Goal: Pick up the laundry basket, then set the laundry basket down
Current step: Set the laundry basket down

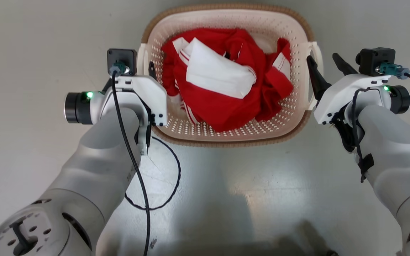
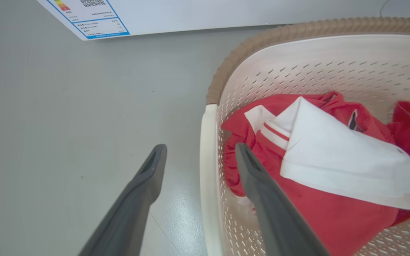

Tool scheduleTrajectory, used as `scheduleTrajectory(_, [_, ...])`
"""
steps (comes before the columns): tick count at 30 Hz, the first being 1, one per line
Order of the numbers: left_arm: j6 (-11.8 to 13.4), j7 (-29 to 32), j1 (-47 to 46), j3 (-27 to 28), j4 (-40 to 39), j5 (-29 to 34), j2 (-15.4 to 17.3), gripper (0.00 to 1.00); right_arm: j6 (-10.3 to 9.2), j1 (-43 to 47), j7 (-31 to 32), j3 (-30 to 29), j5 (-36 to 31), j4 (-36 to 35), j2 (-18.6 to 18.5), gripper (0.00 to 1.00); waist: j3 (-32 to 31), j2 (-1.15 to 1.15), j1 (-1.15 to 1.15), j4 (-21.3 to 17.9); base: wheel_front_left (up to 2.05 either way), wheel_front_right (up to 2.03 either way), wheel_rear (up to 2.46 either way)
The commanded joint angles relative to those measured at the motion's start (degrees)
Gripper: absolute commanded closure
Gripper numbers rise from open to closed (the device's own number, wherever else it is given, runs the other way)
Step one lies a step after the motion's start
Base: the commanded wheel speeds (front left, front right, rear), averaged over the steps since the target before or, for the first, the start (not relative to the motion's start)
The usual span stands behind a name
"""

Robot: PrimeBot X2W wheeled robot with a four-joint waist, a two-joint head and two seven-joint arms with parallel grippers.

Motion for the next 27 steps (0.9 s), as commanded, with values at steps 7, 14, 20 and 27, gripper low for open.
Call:
scheduleTrajectory(7, [-1.0,-0.3,4.2,6.3,-2.9,3.2,0.8,0.0,0.34,5.4,-0.8,-2.4,-2.8,-1.5,-1.0,0.0,-7.9,0.0,0.0,0.5,0.0,0.0,0.0])
scheduleTrajectory(14, [-2.2,-0.3,10.4,15.6,-6.2,9.3,1.3,0.0,0.34,9.1,-0.8,-7.6,-7.3,-2.6,-3.2,0.0,-16.4,0.0,0.0,1.2,0.0,0.0,0.0])
scheduleTrajectory(20, [-3.1,-0.3,15.0,20.9,-7.5,13.7,2.1,0.0,0.34,12.0,-0.8,-11.0,-10.3,-2.4,-2.8,0.0,-22.4,0.0,0.0,1.2,0.0,0.0,0.0])
scheduleTrajectory(27, [-4.5,-0.3,21.5,30.4,-10.8,20.3,3.4,0.0,0.34,16.0,-0.8,-17.4,-16.8,-5.9,-2.7,0.0,-29.8,0.0,0.0,0.7,0.0,0.0,0.0])
